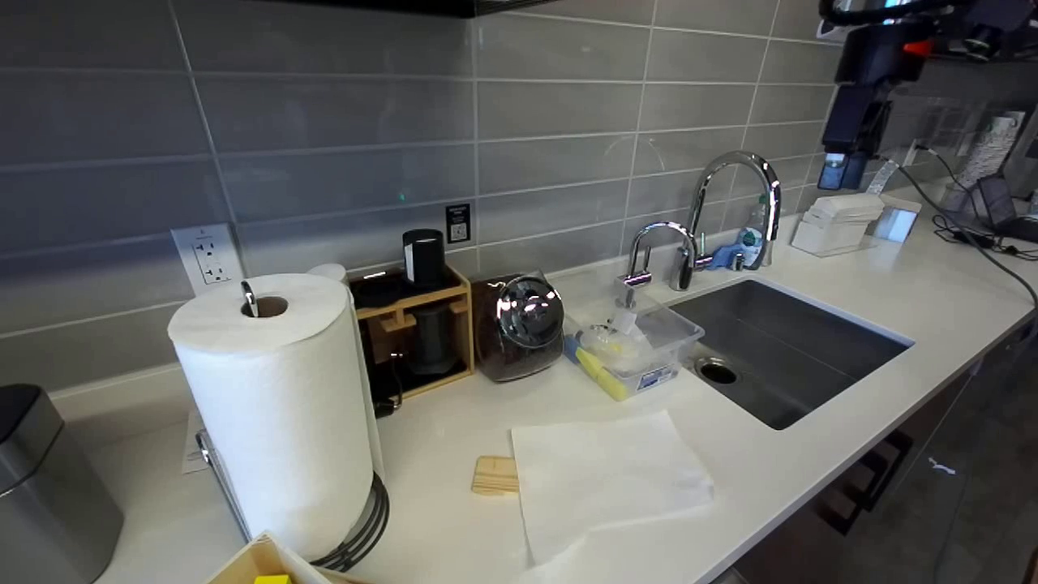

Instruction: Remove the wooden box from on top of the take away pack and put it on the counter on the right

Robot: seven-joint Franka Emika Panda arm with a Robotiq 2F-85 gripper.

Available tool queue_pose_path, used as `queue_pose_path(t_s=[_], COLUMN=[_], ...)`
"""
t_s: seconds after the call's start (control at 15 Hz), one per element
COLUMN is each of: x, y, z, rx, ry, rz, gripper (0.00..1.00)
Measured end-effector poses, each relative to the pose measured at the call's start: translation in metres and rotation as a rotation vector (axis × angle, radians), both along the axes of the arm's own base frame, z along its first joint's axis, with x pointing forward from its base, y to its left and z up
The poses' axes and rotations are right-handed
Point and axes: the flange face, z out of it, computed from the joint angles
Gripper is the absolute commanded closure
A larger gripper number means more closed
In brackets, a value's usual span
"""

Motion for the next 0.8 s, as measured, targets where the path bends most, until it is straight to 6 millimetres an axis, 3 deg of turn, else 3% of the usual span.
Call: queue_pose_path(t_s=[0.53,0.8], x=[0.058,0.071], y=[0.147,0.187], z=[-0.012,-0.022], rx=[0.012,0.014], ry=[-0.021,-0.055], rz=[0.177,0.186], gripper=[0.00,0.00])
